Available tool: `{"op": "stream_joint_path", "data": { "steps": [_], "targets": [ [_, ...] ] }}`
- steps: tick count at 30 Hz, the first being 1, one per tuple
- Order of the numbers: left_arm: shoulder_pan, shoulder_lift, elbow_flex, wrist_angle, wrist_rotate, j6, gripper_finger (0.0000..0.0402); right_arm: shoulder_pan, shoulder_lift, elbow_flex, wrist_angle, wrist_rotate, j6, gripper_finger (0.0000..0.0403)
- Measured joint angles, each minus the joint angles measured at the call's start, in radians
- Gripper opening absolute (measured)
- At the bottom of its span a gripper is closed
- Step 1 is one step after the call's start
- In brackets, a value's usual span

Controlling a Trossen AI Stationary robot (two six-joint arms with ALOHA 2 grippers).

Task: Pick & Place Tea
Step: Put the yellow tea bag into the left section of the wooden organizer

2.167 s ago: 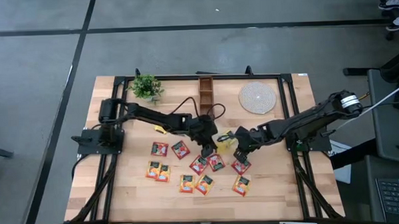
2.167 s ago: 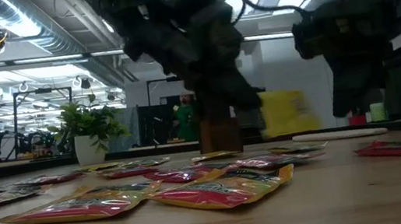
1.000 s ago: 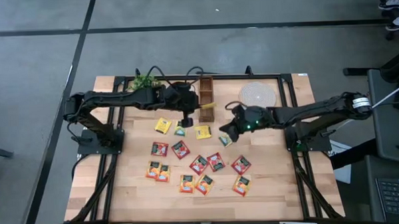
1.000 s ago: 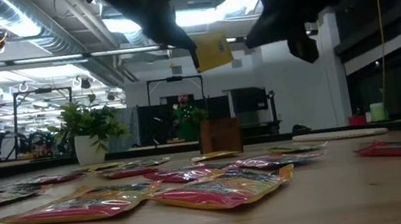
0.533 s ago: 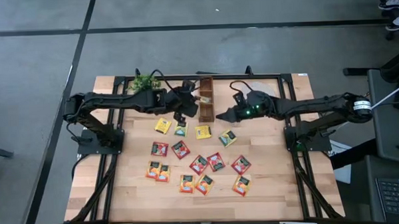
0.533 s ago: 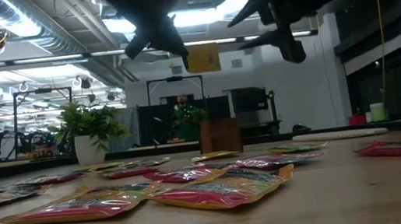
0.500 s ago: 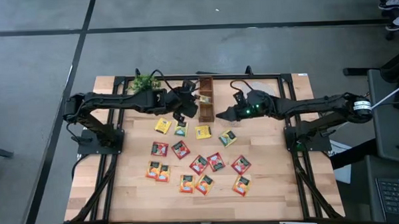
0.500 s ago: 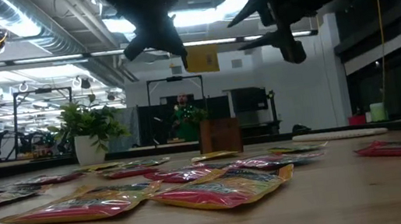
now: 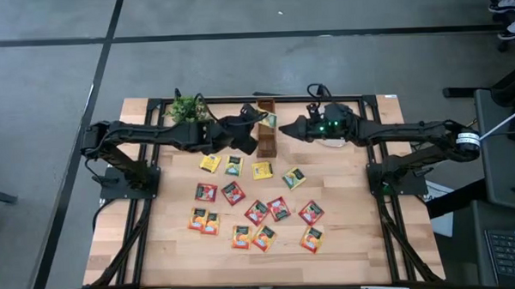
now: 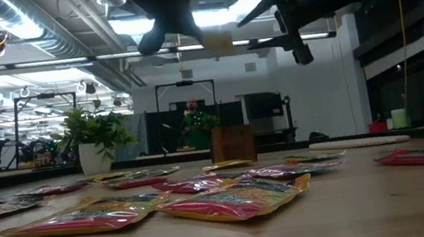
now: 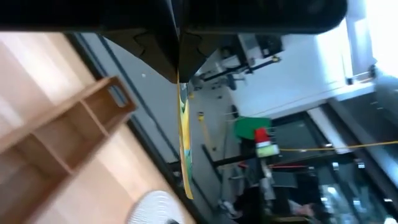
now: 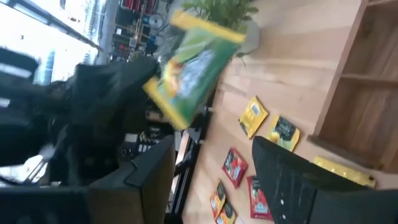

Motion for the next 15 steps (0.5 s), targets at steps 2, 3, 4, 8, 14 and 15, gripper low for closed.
{"op": "stream_joint_path", "data": {
  "steps": [2, 3, 4, 8, 14, 15],
  "targets": [
    [-0.006, 0.0, 0.0, 0.007, -0.009, 0.011, 0.0002, -0.011, 0.0, 0.0, 0.0, -0.014, -0.007, 0.0216],
    [-0.006, 0.0, 0.0, 0.006, -0.011, 0.007, 0.0002, -0.015, 0.0, 0.0, 0.0, -0.02, -0.018, 0.0216],
    [-0.003, 0.002, 0.0, 0.007, -0.016, -0.004, 0.0002, -0.017, 0.0, 0.0, 0.0, -0.023, -0.028, 0.0216],
    [0.036, 0.023, 0.0, 0.009, -0.032, 0.028, 0.0002, -0.02, 0.0, 0.0, -0.001, -0.028, -0.055, 0.0216],
    [0.128, 0.073, 0.0, 0.022, 0.014, 0.092, 0.0002, -0.019, 0.0, 0.0, -0.001, -0.079, -0.077, 0.0216],
    [0.144, 0.082, 0.0, 0.017, 0.019, 0.094, 0.0002, -0.019, 0.0, 0.0, -0.001, -0.088, -0.079, 0.0216]
  ]
}}
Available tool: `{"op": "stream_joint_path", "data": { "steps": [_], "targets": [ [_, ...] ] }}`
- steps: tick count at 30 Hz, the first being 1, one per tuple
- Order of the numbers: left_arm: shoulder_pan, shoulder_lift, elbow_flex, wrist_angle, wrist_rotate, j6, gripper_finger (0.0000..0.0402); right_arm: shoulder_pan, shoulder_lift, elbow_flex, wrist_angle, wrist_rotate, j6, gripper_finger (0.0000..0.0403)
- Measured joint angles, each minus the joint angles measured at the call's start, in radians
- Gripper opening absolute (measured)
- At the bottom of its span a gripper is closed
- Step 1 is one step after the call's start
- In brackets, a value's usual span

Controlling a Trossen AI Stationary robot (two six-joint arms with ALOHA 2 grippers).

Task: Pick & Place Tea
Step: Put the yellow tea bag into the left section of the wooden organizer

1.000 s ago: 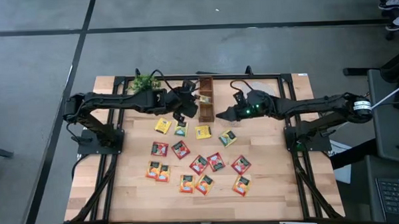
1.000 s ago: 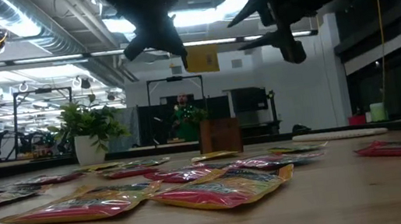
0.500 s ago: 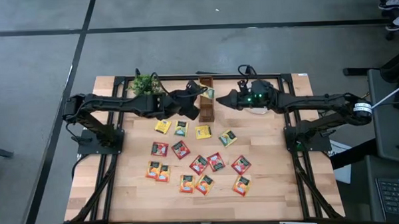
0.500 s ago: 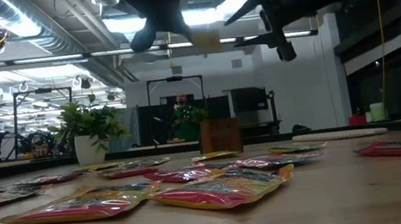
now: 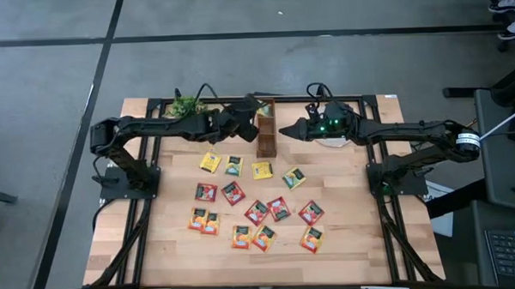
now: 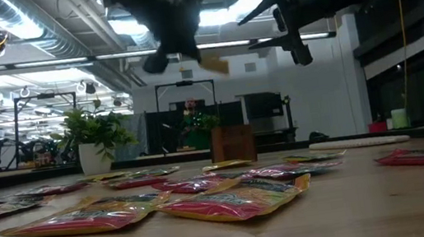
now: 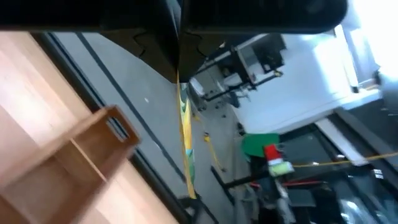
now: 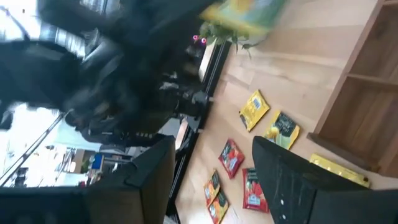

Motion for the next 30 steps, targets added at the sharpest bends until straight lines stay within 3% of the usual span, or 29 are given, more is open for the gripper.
{"op": "stream_joint_path", "data": {
  "steps": [10, 21, 30],
  "targets": [
    [0.117, 0.109, 0.0, 0.037, 0.099, 0.067, 0.0002, 0.026, 0.0, 0.0, -0.001, -0.095, 0.0, 0.0216],
    [0.172, 0.248, 0.0, 0.134, 0.087, 0.198, 0.0002, 0.045, 0.0, 0.0, -0.006, -0.146, 0.002, 0.0216],
    [0.184, 0.26, 0.0, 0.155, 0.134, 0.225, 0.0002, 0.048, 0.0, 0.0, -0.009, -0.149, 0.001, 0.0216]
  ]
}}
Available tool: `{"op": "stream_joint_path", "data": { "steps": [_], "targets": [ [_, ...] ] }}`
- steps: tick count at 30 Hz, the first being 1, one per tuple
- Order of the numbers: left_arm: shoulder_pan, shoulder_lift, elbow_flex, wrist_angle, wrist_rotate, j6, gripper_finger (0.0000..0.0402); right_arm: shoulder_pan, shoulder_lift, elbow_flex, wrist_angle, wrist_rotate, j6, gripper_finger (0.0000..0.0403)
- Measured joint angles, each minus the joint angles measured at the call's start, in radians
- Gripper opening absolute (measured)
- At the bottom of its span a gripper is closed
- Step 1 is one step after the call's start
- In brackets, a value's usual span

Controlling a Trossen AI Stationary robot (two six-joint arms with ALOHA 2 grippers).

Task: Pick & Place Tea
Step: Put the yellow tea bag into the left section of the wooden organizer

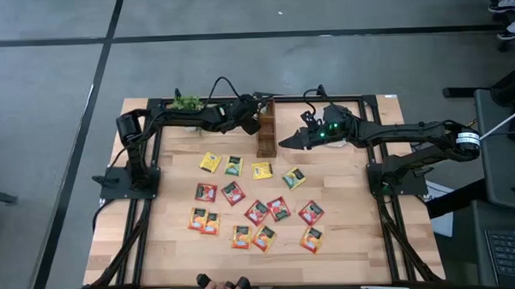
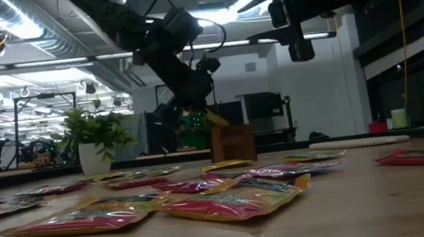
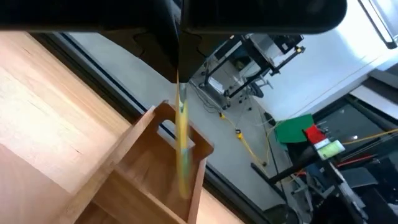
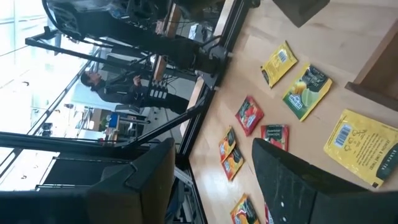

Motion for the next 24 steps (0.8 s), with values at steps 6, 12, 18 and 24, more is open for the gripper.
{"op": "stream_joint_path", "data": {
  "steps": [6, 12, 18, 24],
  "targets": [
    [0.017, 0.0, 0.0, -0.022, 0.047, 0.001, 0.0002, 0.0, 0.0, 0.0, 0.0, 0.0, -0.003, 0.0216],
    [0.029, 0.0, 0.0, -0.023, 0.052, 0.001, 0.0002, 0.0, 0.0, 0.0, 0.0, 0.0, -0.008, 0.0216],
    [0.029, 0.0, 0.0, -0.023, 0.08, 0.025, 0.0002, 0.0, 0.0, 0.0, 0.0, 0.0, -0.025, 0.0216],
    [0.036, 0.0, 0.0, -0.023, 0.072, 0.027, 0.0002, 0.0, 0.0, 0.0, 0.0, 0.0, -0.031, 0.0216]
  ]
}}
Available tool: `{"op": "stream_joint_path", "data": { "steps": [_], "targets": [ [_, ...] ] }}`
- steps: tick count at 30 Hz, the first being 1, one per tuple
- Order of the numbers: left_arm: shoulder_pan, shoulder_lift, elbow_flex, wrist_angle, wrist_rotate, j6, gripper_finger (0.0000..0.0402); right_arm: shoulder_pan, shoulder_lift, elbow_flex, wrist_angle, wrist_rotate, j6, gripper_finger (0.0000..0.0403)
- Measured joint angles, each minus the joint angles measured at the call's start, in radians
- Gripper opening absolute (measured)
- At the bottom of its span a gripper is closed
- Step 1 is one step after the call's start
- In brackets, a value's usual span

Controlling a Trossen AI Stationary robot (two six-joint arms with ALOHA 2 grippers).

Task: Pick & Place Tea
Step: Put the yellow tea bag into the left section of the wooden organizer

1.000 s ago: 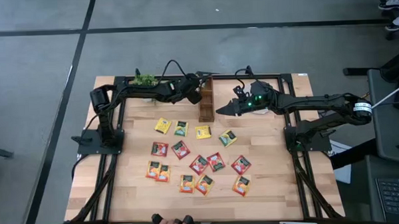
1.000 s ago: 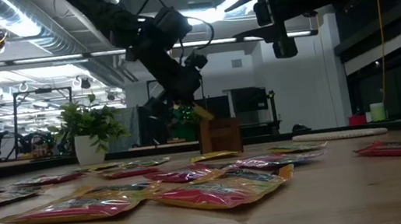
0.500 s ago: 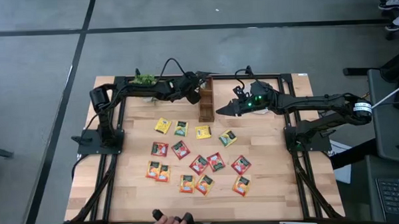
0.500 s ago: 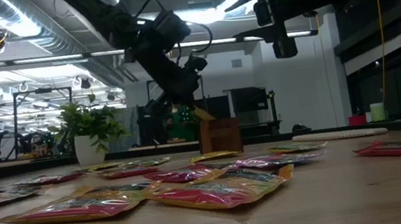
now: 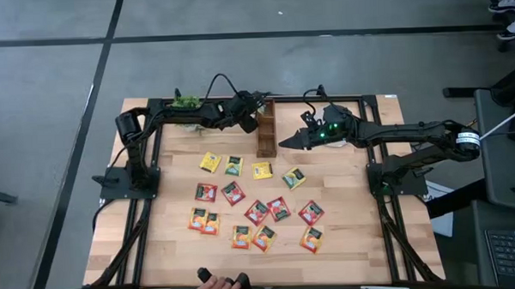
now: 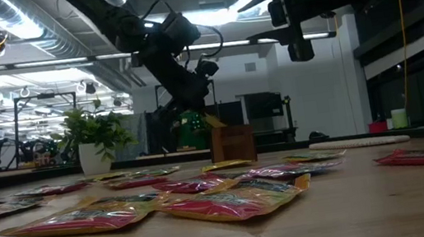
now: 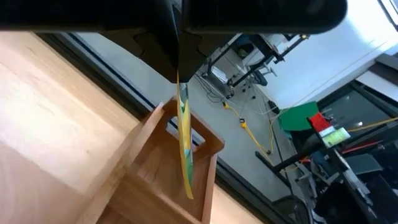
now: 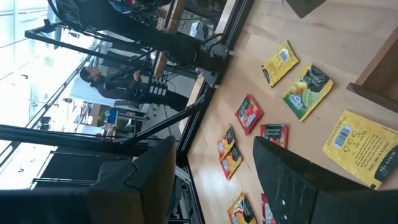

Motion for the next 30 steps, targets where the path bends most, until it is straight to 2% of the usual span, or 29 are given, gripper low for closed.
{"op": "stream_joint_path", "data": {
  "steps": [10, 14, 21, 30],
  "targets": [
    [0.0, 0.0, 0.0, -0.03, -0.009, 0.003, 0.0002, 0.01, 0.0, 0.0, 0.0, 0.0, -0.015, 0.0216],
    [-0.003, 0.0, 0.014, -0.046, -0.083, 0.006, 0.0002, 0.022, 0.0, 0.0, 0.0, 0.001, -0.025, 0.0216],
    [-0.021, 0.0, 0.127, -0.051, -0.191, -0.034, 0.0002, 0.03, 0.0, 0.0, 0.001, 0.002, -0.026, 0.0216],
    [-0.062, -0.095, 0.208, -0.175, -0.308, -0.027, 0.0002, 0.035, -0.002, 0.0, 0.074, 0.003, -0.021, 0.0216]
  ]
}}
